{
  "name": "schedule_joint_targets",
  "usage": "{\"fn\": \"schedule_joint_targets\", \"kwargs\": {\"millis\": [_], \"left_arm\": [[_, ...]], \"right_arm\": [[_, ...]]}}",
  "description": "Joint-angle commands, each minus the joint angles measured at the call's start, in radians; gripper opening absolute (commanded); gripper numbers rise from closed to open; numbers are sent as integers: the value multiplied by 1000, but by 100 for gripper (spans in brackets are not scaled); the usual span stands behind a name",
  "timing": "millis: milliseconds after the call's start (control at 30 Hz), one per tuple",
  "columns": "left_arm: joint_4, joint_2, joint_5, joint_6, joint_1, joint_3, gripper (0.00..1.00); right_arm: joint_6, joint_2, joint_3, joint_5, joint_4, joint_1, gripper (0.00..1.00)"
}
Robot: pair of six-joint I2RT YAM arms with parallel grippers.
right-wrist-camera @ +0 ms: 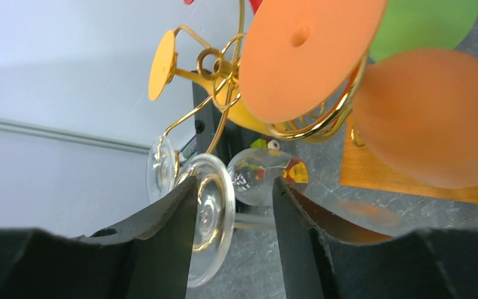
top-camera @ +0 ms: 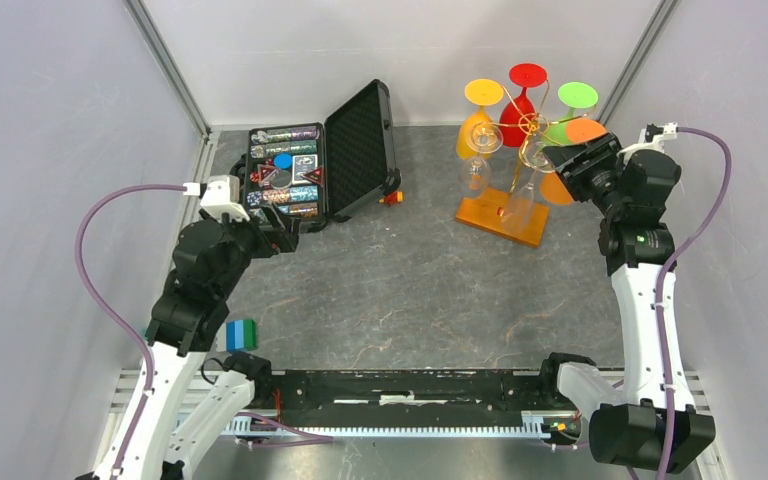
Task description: Take the wine glass off the wine glass rack
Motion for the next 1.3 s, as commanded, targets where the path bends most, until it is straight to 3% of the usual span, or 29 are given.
{"fn": "schedule_joint_targets", "kwargs": {"millis": [0,267,667,833,1100,1200,1267], "left_arm": [[34,15,-30,10,-1,10,100],[54,32,-47,0,-1,3,100],[151,-86,-65,12,-1,-76,100],[143,-77,-73,19,-1,-72,100],[147,-83,-78,24,-1,-84,100],[145,-83,-86,27,-1,-83,100],[143,-85,-89,27,0,-82,100]], "right_arm": [[16,-5,7,-85,41,-9,54],[11,-34,-18,12,21,-13,43],[38,-67,-19,43,43,-15,39],[53,-61,-15,28,37,-15,24],[94,-57,-40,6,77,-15,29],[88,-65,-37,24,74,-15,24],[78,-75,-30,37,63,-14,14]]}}
